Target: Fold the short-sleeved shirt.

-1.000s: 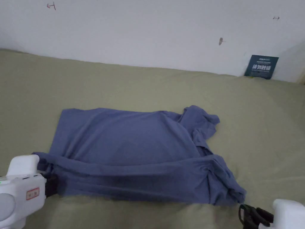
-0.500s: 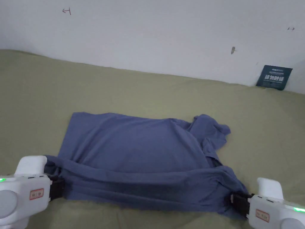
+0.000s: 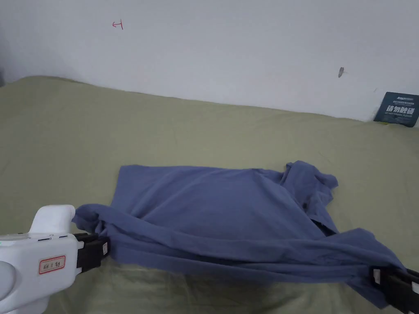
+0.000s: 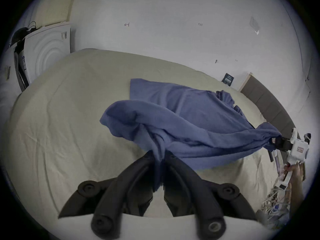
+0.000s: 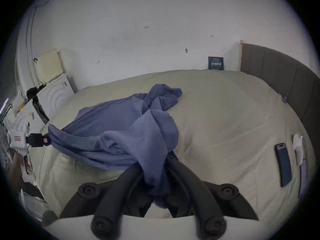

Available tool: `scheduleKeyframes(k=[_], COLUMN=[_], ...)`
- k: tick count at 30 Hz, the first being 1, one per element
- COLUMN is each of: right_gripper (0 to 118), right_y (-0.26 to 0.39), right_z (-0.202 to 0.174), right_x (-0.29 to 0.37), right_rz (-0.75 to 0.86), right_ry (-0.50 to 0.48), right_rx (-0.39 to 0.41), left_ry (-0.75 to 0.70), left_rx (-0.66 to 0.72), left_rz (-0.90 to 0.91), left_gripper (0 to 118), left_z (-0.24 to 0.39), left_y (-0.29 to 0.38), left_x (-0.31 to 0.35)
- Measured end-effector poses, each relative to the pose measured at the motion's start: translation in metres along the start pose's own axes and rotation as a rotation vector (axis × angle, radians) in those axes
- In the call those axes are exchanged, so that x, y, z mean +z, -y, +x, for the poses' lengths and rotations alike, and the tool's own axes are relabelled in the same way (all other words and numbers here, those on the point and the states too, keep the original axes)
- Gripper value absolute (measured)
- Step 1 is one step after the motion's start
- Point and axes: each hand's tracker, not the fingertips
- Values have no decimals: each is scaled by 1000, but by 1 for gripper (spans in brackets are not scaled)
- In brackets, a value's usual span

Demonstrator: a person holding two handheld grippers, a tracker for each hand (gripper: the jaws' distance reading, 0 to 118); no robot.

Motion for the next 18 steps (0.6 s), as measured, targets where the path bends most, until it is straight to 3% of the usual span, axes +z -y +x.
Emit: scheduleKeyframes(k=[6,10,14,18], right_gripper=[9,9,9,9], right_y=[10,37,70,106], right_z=[7,-2,-2,0], right_x=[49,77,94,103], right_rz=[-95,-136,-218,-310], right_ry=[2,14,33,40], right_rx=[-34,71,-4,30], left_ry=[25,37,33,24], left_rx=[-38,-64,-70,-66], left_rz=[-76,-125,-191,-273], left_gripper=[8,8,8,8], left_z=[0,1,-10,-19], left_y=[26,52,82,113], left_x=[55,78,86,94])
